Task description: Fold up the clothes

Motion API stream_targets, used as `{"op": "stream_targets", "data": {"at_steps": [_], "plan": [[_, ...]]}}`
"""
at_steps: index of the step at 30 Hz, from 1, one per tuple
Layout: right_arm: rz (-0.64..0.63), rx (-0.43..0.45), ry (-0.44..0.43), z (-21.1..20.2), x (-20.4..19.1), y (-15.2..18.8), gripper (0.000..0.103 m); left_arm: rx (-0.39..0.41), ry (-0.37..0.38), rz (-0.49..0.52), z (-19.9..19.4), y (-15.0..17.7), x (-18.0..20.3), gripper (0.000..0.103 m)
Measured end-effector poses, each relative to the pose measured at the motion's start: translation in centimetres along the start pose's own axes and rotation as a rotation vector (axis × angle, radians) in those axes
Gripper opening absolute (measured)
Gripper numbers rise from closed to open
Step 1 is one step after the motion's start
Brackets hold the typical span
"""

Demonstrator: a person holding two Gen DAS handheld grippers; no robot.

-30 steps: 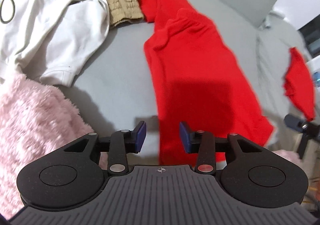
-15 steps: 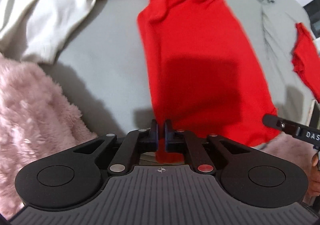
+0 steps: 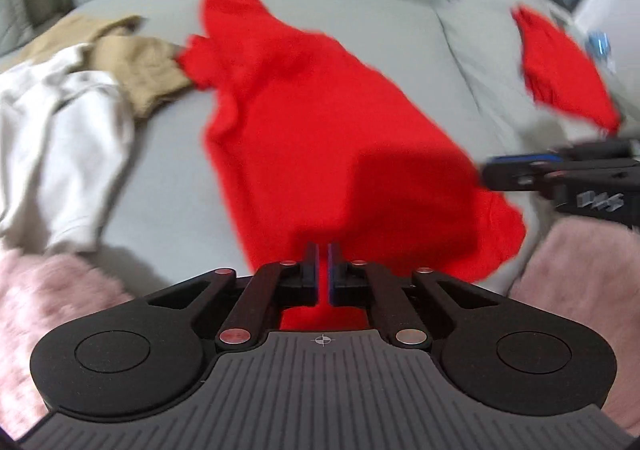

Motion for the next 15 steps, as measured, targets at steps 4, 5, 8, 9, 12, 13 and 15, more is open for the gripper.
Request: {"op": "stream_targets", "data": {"at_steps": [4,5,8,9,12,13,15], "plan": [[-0.032,-0.088,0.039,1.6,0.1,2.4,0.002,-0.108,-0.020,-0.012,0.8,0.7,-0.9,0.004],[-0.019,-0.092,0.036,1.2,0.2,2.7,0.002,-0.152,-0.022,-0.025,0.8,0.7,-1.3,0.005],[0.017,-0.179,0.038,0.3,0.4,2.6,0.003,-0.268,-0.043,-0.044,0.7,1.2,-2.0,0.010],[0.013,-0.179,0.044,-0.1,0.2,2.7,0.004,-0.280,-0.037,-0.056,0.2,1.8,-2.5,0.011],[0.005,-0.121,0.028,-2.3,-0.4,3.0,0.011,-0.224,0.016,-0.121,-1.7,2.1,-4.1,0.011],[0.008,-0.102,0.024,-2.7,-0.5,2.9,0.011,-0.200,0.024,-0.141,-2.2,1.9,-4.5,0.011],[0.009,-0.047,0.008,-3.3,-0.7,1.7,0.011,-0.135,0.025,-0.175,-3.0,0.9,-5.3,0.011]]}}
Point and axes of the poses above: each gripper's, at about its wrist camera, not at the fingertips, and z roughly the way its jaws point, x to its right, y to its underside, the point moved 2 cm from there along z, roughly the way its jaws point, and after that the axes turned 13 degrees about -y, right-handed, at the moved point
